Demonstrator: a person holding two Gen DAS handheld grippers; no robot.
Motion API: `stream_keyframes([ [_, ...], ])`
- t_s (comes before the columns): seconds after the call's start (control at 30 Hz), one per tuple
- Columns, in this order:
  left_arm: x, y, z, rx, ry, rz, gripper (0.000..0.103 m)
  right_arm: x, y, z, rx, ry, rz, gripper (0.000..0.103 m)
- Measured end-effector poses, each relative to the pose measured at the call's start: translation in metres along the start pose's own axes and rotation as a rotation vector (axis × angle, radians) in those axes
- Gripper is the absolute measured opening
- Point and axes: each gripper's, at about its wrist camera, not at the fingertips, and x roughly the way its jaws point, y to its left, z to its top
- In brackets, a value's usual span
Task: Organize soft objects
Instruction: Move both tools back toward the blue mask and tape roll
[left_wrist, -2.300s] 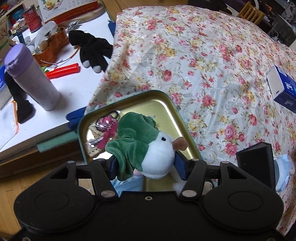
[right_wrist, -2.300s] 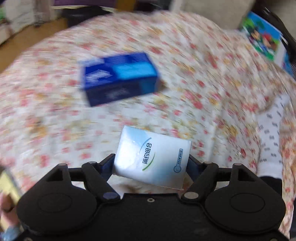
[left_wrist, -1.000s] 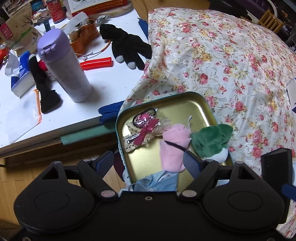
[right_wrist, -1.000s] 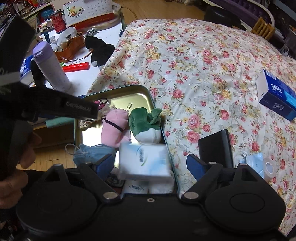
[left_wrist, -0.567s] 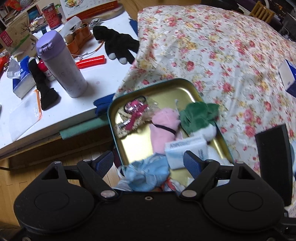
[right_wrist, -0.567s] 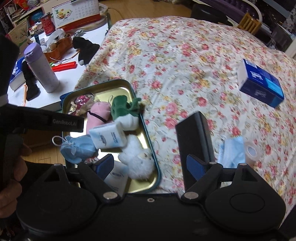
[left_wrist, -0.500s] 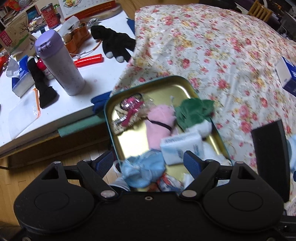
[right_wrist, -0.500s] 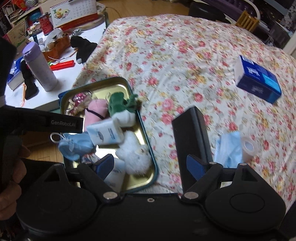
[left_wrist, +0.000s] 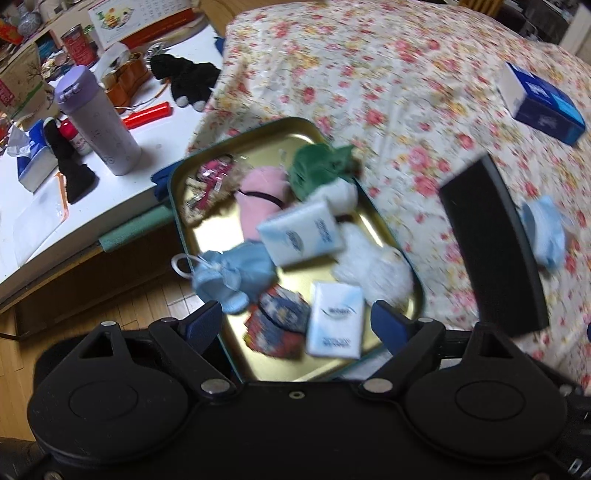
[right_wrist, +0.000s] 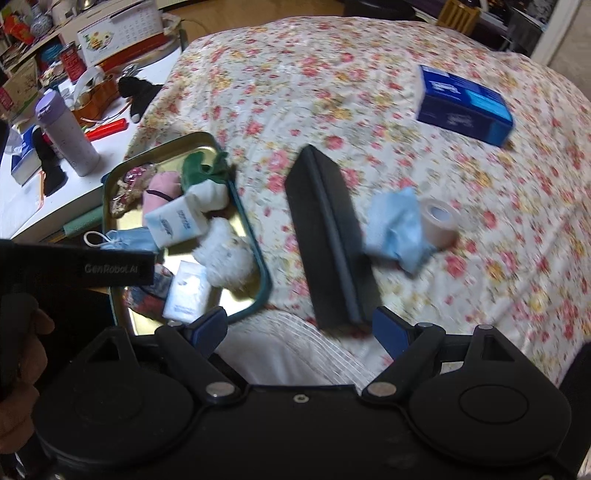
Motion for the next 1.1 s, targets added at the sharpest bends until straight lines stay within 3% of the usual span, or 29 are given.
stream_keyframes([
  [0.27, -0.011, -0.043, -0.019, 0.082, 0.006, -0.037, 0.085, 0.002, -0.069, -0.022, 0.134, 0.012, -0.052, 0.085],
  [0.47, -0.023, -0.073, -0.022, 0.143, -0.006, -0.063, 0.085, 0.010, -0.118, -0.022, 0.249, 0.003, -0.146, 0.085],
  [0.67, -0.029, -0.099, -0.016, 0.199, -0.019, -0.085, 0.085, 0.020, -0.163, -0.015, 0.355, 0.010, -0.181, 0.085],
  [0.87, -0.029, -0.116, -0.014, 0.230, -0.015, -0.100, 0.085, 0.026, -0.184, 0.005, 0.417, -0.011, -0.172, 0.085],
  [1.1, -0.025, -0.125, -0.013, 0.254, -0.002, -0.096, 0.085, 0.048, -0.182, 0.048, 0.412, -0.031, -0.178, 0.085],
])
